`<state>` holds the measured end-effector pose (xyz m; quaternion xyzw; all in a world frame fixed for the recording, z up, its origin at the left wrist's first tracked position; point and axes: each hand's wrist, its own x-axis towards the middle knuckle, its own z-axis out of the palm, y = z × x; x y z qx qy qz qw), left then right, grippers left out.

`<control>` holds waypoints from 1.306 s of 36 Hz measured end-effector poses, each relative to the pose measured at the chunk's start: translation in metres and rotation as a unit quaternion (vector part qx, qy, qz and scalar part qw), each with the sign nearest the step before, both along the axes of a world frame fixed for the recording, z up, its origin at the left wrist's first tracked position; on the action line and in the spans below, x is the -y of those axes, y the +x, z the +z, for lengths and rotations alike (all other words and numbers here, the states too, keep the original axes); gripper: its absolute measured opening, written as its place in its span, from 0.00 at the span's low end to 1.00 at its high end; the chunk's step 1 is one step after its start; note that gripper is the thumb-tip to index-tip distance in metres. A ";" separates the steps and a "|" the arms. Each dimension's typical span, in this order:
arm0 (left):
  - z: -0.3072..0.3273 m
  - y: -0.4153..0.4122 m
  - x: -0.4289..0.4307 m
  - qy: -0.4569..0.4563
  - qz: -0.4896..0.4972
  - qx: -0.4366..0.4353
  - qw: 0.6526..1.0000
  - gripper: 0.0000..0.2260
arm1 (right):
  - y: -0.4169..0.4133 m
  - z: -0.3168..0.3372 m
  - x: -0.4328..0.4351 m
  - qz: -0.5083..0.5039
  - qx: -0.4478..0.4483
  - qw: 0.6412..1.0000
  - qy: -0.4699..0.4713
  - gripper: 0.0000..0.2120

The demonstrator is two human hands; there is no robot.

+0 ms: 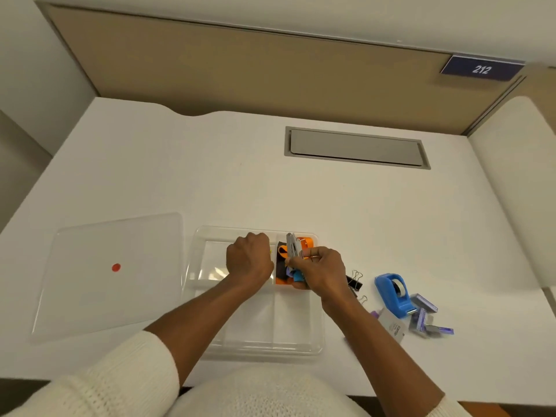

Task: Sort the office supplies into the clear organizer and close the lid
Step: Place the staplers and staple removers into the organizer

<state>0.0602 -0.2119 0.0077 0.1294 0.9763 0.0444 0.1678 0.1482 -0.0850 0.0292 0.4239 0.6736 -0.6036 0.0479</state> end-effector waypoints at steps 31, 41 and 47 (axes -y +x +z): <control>0.007 -0.018 0.148 0.021 0.155 -0.066 0.986 0.16 | -0.040 -0.023 0.092 0.204 0.044 0.898 0.387 0.19; 0.007 -0.020 0.155 0.047 0.131 -0.037 0.990 0.14 | -0.041 -0.030 0.114 0.271 0.063 0.849 0.449 0.23; 0.005 -0.019 0.157 0.048 0.108 -0.027 0.993 0.09 | -0.032 -0.027 0.107 0.281 -0.025 0.826 0.487 0.14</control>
